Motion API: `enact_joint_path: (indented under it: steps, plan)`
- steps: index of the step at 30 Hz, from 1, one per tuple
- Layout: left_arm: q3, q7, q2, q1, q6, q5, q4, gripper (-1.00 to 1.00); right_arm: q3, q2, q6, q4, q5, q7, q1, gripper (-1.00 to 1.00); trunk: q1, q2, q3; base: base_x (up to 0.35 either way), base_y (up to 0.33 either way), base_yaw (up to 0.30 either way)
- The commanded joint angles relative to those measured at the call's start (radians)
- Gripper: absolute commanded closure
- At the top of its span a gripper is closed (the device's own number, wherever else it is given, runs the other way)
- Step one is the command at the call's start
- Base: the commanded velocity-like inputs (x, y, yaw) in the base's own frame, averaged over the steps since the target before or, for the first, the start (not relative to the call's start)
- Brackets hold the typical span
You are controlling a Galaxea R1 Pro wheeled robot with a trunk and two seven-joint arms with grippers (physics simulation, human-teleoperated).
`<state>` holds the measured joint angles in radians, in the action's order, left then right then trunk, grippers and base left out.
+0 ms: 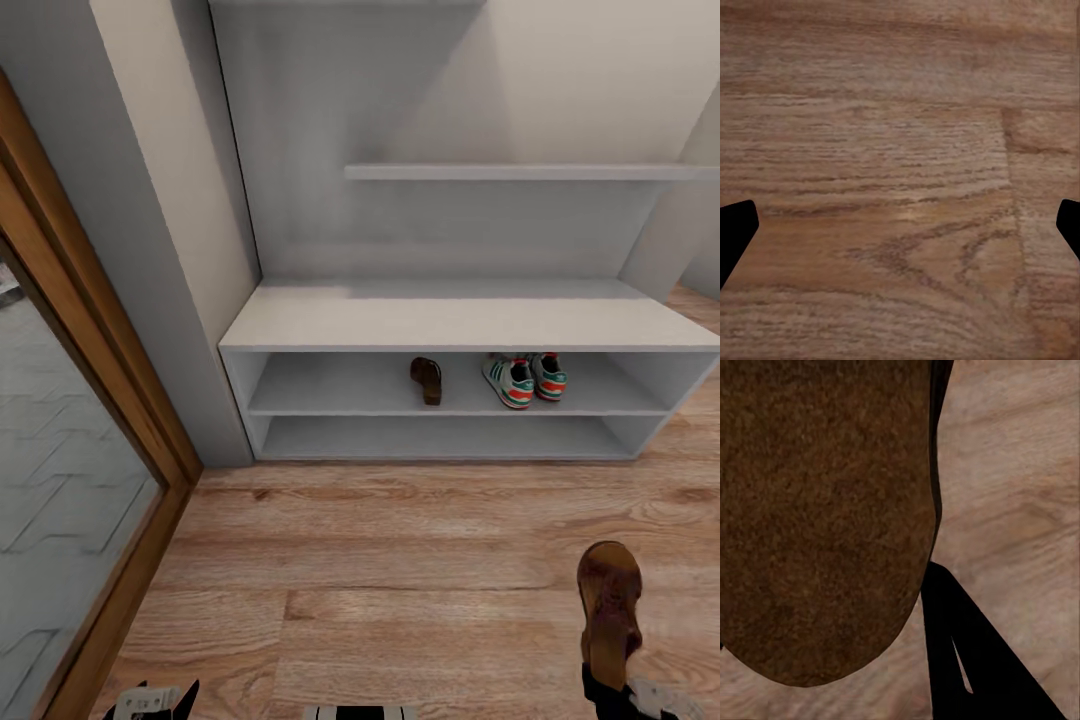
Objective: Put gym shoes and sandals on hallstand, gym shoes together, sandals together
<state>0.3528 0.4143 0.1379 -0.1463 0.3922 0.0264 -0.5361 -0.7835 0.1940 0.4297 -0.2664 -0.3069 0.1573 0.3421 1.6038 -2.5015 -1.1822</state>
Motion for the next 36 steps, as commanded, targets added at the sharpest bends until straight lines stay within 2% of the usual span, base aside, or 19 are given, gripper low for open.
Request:
enact_joint_path:
  steps: [1,3,5,7,8,9,11,13,15,16,17,19,23,26,28,31,34,36]
  plan:
    - [0.006,0.009,-0.001,0.0,0.005,0.003,0.001,-1.0,0.043,-0.057,-0.005,-0.02,-0.037,0.001,0.003,1.0,0.0,0.0,-0.001,0.0,0.0,0.0]
    - [0.006,0.009,-0.001,0.0,0.007,0.003,0.001,-1.0,0.126,-0.135,-0.036,-0.055,-0.091,-0.005,0.015,1.0,0.0,0.0,-0.001,0.0,0.0,0.0]
    - [0.007,0.009,0.0,0.0,0.008,0.003,0.002,-1.0,0.204,-0.215,-0.137,-0.107,-0.146,-0.037,0.038,1.0,0.0,0.0,-0.001,0.0,0.0,0.0]
    - [0.007,0.009,0.0,0.001,0.008,0.003,0.002,-1.0,0.278,-0.291,-0.301,-0.166,-0.196,-0.097,0.063,1.0,0.0,0.0,-0.001,0.0,0.0,0.0]
    - [0.008,0.009,0.001,0.001,0.008,0.003,0.002,-1.0,0.336,-0.339,-0.428,-0.206,-0.22,-0.142,0.079,1.0,0.0,0.0,-0.001,0.0,0.0,0.0]
    - [0.007,0.009,0.002,0.001,0.008,0.003,0.002,-1.0,0.374,-0.363,-0.5,-0.23,-0.23,-0.163,0.088,1.0,0.0,0.0,-0.001,0.0,0.0,0.0]
    - [0.008,0.009,0.003,0.001,0.008,0.003,0.002,-1.0,0.449,-0.369,-0.598,-0.275,-0.239,-0.186,0.107,1.0,0.0,0.0,-0.001,0.0,0.0,0.0]
    - [0.008,0.009,0.003,0.001,0.008,0.003,0.002,-1.0,0.519,-0.369,-0.655,-0.308,-0.242,-0.197,0.159,1.0,0.0,0.0,-0.001,0.0,0.0,0.0]
    - [0.008,0.009,0.003,0.001,0.008,0.003,0.002,-1.0,0.541,-0.369,-0.694,-0.313,-0.243,-0.202,0.22,1.0,0.0,0.0,-0.001,0.0,0.0,0.0]
    - [0.008,0.009,0.003,0.001,0.008,0.003,0.002,-1.0,0.55,-0.369,-0.757,-0.315,-0.243,-0.203,0.277,1.0,0.0,0.0,-0.001,0.0,0.0,0.0]
    - [0.007,0.009,0.003,0.001,0.008,0.003,0.002,-1.0,0.554,-0.369,-0.847,-0.33,-0.241,-0.201,0.324,1.0,0.0,0.0,-0.001,0.0,0.0,0.0]
    - [0.006,0.009,0.001,0.001,0.008,0.003,0.002,-1.0,0.555,-0.369,-0.874,-0.337,-0.241,-0.2,0.336,1.0,0.0,0.0,-0.001,0.0,0.0,0.0]
    - [0.0,0.008,-0.01,0.001,0.011,0.003,0.002,-1.0,0.555,-0.369,-0.888,-0.346,-0.241,-0.202,0.342,1.0,0.0,0.0,-0.001,0.0,0.0,0.0]
    - [0.002,-0.08,-0.02,0.0,0.012,-0.001,0.001,-1.0,0.552,-0.369,-0.889,-0.345,-0.241,-0.204,0.341,1.0,0.0,0.0,-0.001,0.0,0.0,0.0]
    - [0.001,-0.097,-0.021,0.0,0.013,0.0,0.001,-1.0,0.552,-0.369,-0.902,-0.35,-0.239,-0.204,0.342,1.0,0.0,0.0,-0.001,0.0,0.0,0.0]
    - [0.0,-0.109,-0.022,0.0,0.013,0.001,0.001,-1.0,0.553,-0.369,-0.945,-0.38,-0.205,-0.199,0.344,1.0,0.0,0.0,-0.001,0.0,0.0,0.0]
    - [0.0,-0.112,-0.023,0.0,0.013,0.002,0.002,-1.0,0.554,-0.369,-0.965,-0.398,-0.146,-0.197,0.345,1.0,0.0,0.0,-0.001,0.0,0.0,0.0]
    - [0.0,-0.113,-0.023,0.0,0.013,0.002,0.002,-1.0,0.555,-0.369,-0.974,-0.406,-0.086,-0.196,0.345,1.0,0.0,0.0,-0.001,0.0,0.0,0.076]
